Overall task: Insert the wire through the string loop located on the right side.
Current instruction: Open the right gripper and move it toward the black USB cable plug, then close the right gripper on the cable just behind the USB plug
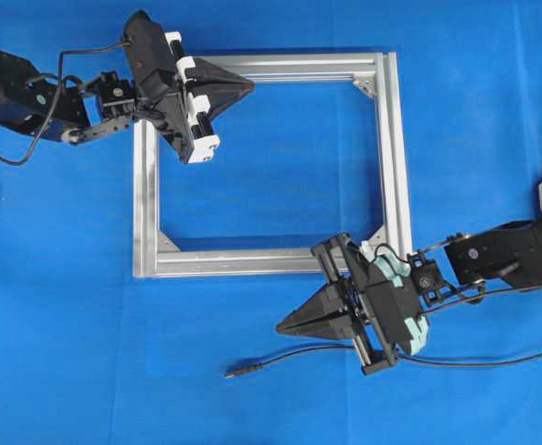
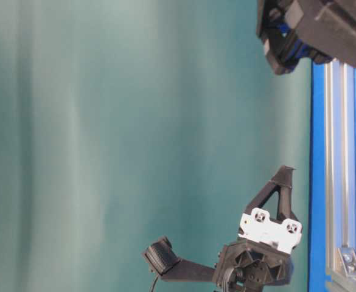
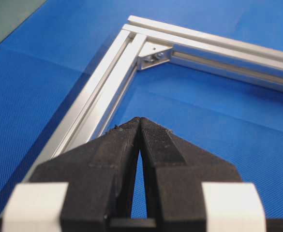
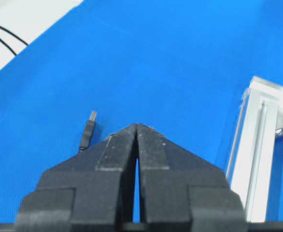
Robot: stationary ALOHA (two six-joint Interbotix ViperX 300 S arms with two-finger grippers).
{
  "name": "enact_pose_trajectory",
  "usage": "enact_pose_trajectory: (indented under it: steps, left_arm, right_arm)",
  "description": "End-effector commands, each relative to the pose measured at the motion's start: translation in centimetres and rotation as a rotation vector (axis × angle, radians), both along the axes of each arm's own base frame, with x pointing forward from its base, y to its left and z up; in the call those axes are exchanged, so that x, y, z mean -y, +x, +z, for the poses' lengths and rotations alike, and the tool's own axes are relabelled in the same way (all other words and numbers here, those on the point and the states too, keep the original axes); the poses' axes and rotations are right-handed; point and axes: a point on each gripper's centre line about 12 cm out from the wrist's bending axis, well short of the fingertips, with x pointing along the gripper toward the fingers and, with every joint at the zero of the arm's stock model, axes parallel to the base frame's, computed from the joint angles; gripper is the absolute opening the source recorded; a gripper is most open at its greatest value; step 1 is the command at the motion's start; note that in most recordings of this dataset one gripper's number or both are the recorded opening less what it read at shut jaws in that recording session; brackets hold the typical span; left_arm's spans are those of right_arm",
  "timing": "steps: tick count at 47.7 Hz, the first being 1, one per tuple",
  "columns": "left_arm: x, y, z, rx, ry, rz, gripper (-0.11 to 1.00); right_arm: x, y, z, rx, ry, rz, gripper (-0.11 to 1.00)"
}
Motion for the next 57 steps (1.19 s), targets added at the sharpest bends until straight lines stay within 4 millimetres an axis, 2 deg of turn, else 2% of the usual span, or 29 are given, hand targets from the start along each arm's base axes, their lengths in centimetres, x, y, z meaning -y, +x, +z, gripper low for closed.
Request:
enact_pose_trajectory:
  steps: [1, 6, 14, 16, 21, 32, 50, 57]
  left_arm:
    - [0.1, 0.2, 1.5, 0.042, 0.016, -0.006, 0.0]
    - [0.1, 0.2, 1.4, 0.04, 0.015, -0.006, 0.0]
    - [0.1, 0.2, 1.4, 0.04, 0.015, -0.006, 0.0]
    - [0.0, 0.2, 1.4, 0.04, 0.015, -0.004, 0.0]
    - [0.0, 0.2, 1.4, 0.042, 0.016, -0.004, 0.0]
    - [0.0, 0.3, 1.5, 0.042, 0.016, -0.004, 0.0]
    - [0.0, 0.3, 1.6, 0.044, 0.017, -0.005, 0.0]
    - [0.1, 0.2, 1.5, 0.043, 0.016, -0.006, 0.0]
  right_arm:
    - [-0.4, 0.2, 1.6, 0.034, 0.022, 0.006, 0.04]
    - [-0.7, 0.1, 1.6, 0.021, 0.044, 0.009, 0.27]
    - [-0.9, 0.1, 1.4, -0.001, 0.059, 0.001, 0.8]
    - [-0.9, 0.1, 1.4, -0.003, 0.066, -0.007, 0.87]
    - [-0.9, 0.0, 1.3, -0.011, 0.073, -0.018, 0.8]
    - [-1.5, 0.4, 0.4, -0.053, 0.092, -0.041, 0.83]
    - [-3.4, 2.2, -4.6, -0.16, 0.133, -0.084, 0.83]
    - [-3.5, 2.5, -6.0, -0.191, 0.142, -0.105, 0.83]
